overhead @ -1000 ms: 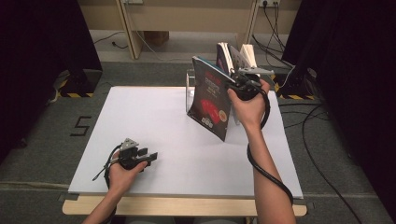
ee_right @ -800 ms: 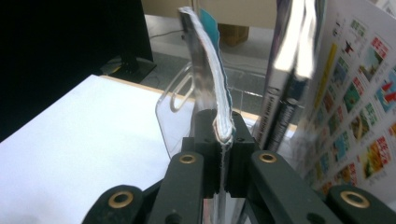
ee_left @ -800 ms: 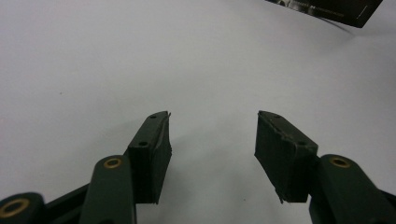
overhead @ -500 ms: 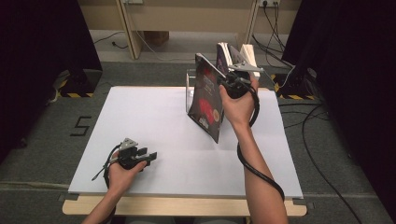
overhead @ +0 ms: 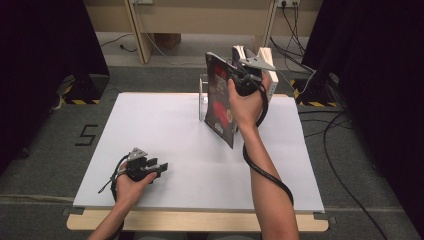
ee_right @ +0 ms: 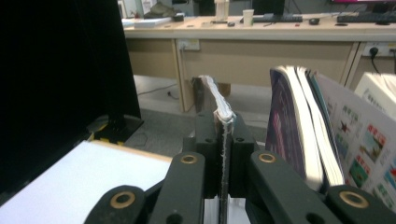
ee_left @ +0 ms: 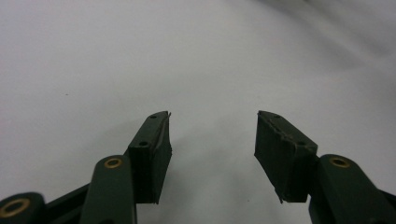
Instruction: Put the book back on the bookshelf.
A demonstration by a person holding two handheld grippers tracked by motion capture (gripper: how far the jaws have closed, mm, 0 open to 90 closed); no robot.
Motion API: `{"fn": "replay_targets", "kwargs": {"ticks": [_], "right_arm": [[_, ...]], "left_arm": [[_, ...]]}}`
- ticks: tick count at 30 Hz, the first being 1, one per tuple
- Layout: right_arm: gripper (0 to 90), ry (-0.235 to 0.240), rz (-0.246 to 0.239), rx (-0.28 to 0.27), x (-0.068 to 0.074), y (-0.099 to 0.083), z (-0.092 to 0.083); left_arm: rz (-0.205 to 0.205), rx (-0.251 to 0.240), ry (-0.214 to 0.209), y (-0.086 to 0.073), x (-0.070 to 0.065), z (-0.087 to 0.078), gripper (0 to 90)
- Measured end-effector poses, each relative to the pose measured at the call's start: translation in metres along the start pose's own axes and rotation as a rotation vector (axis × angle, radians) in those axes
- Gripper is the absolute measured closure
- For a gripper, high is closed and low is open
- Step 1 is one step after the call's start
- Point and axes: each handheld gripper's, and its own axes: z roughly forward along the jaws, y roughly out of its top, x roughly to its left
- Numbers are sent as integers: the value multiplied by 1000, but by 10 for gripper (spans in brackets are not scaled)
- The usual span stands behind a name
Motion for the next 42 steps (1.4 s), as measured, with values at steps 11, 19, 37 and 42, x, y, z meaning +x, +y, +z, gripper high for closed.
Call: {"fn": "replay_targets", "kwargs": {"ticks": [11, 19, 37, 42], "right_arm": [[868, -31, 31, -74, 3, 25, 26], [866, -58, 53, -116, 0, 24, 44], [825, -54, -33, -72, 20, -24, 11], [810, -23, -24, -10, 19, -31, -1]], "left_arm": [[-4, -3, 3, 1, 2, -1, 446], [-3, -4, 0, 1, 2, -1, 447], [-1, 2, 1, 0, 1, -1, 447], [-1, 2, 2, -1, 0, 0, 447]]}}
